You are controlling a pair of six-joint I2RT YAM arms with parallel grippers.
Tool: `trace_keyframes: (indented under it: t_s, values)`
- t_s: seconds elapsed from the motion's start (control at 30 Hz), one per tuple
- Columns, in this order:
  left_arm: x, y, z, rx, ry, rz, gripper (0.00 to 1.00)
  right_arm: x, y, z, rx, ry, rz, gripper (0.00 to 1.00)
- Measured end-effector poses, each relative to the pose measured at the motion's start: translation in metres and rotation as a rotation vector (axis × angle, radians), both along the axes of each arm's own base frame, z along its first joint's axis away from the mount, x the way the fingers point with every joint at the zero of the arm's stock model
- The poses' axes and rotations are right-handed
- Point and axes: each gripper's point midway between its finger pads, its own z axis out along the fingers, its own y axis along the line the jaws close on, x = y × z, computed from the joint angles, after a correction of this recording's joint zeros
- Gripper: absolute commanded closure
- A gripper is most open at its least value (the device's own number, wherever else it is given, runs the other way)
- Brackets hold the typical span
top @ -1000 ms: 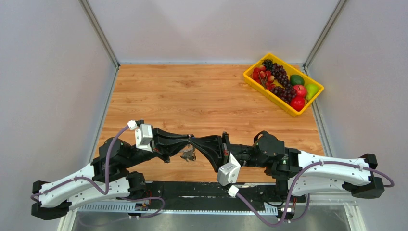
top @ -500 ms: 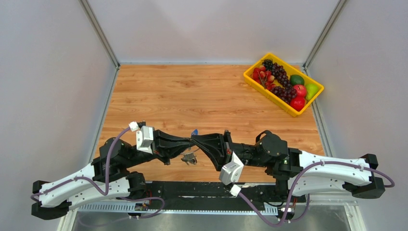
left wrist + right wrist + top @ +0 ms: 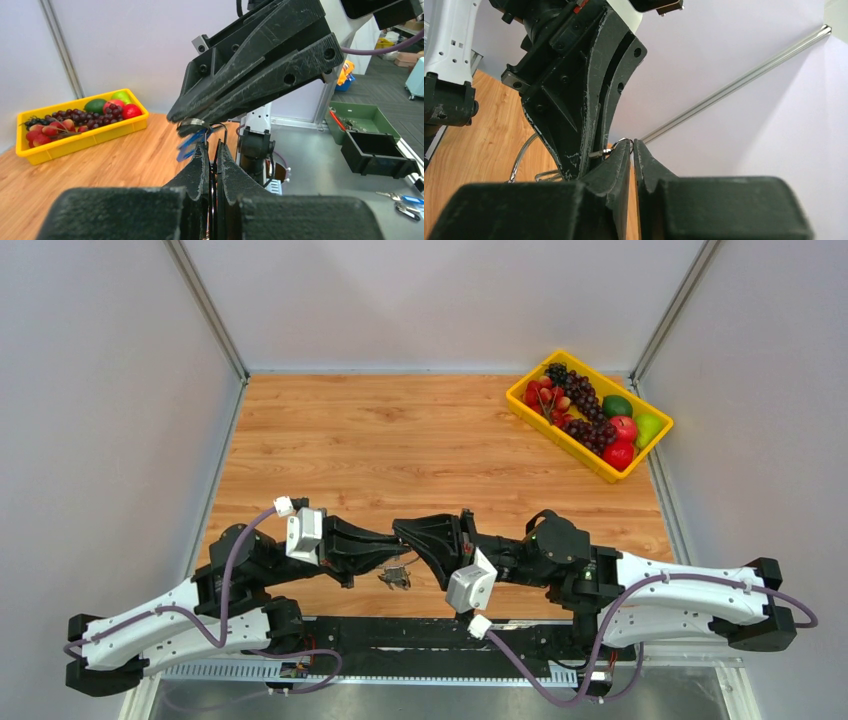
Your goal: Put the keys on the keyring
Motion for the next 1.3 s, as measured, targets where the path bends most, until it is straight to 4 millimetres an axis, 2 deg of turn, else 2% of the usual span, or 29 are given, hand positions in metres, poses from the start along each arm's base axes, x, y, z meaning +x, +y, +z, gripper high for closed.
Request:
trace_keyframes:
  t_s: [0.17,0.3,0.63,0.83,1.13,1.3]
  values:
    - [0.003,0.000,0.004,-0.017,-0.002,0.011,1.00,0.012,0.005,0.005,0.006,0.052,-0.059,0.68]
    - [0.004,0.002,0.011,-0.042,-0.006,0.016,1.00,0.018,0.004,0.012,0.031,0.089,-0.088,0.63]
    - [0.009,0.000,0.007,-0.034,0.003,0.039,1.00,0.027,-0.006,0.012,0.038,0.130,-0.147,0.53]
    - [0.012,0.000,-0.001,-0.026,0.012,0.054,1.00,0.029,-0.016,0.005,0.000,0.139,-0.168,0.48]
    - [0.014,0.003,-0.016,-0.029,0.020,0.071,1.00,0.029,-0.019,-0.016,-0.082,0.170,-0.174,0.44]
    - [0.003,0.016,0.009,-0.136,-0.018,0.042,1.00,0.047,-0.043,-0.023,-0.108,0.196,-0.269,0.41]
